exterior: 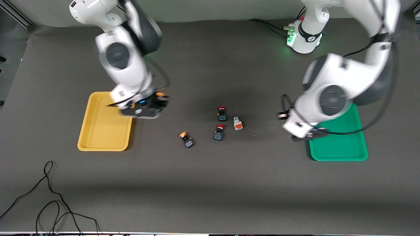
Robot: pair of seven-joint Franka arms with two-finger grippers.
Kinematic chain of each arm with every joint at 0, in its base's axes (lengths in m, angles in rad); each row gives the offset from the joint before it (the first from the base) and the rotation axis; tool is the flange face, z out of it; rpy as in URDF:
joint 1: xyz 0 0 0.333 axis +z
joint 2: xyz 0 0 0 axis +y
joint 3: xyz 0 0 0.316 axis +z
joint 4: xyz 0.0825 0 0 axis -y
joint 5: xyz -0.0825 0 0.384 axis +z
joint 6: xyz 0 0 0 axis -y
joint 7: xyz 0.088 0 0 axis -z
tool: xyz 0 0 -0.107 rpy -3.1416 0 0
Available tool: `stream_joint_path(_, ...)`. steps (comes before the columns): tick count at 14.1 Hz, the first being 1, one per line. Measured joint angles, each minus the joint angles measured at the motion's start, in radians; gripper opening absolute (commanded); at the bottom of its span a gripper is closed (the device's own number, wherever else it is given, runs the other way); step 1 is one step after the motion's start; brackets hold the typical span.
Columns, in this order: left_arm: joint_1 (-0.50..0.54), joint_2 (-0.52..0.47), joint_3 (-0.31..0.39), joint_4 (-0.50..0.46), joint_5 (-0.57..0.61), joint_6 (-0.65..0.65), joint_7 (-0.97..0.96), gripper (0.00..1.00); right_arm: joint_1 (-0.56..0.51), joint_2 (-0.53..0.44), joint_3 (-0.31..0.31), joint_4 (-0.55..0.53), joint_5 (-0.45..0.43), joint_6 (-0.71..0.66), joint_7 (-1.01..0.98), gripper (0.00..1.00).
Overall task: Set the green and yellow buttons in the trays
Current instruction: 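Carry the green-top button to the green tray while the right gripper carries the blue button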
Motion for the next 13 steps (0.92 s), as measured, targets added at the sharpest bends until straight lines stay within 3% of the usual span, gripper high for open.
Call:
stream_joint_path(4,0.172,0.006,0.008,-0.001,0.059,-0.024,0.278,0.00,-0.006,-0.018,-0.216,-0.044,0.006,-0.008,-0.319,0.27)
stream_joint_path(8,0.277,0.026,0.008,-0.058,0.105,0.028,0.429,0.00,-0.009,-0.034,-0.433,-0.108,0.008,0.023,-0.621,0.27)
stream_joint_path(10,0.311,0.029,0.008,-0.126,0.124,0.111,0.474,0.00,-0.011,-0.039,-0.493,-0.183,0.012,0.119,-0.706,0.27)
stream_joint_path(13,0.382,0.035,0.009,-0.266,0.131,0.298,0.564,0.00,-0.009,-0.035,-0.500,-0.380,0.017,0.400,-0.734,0.27)
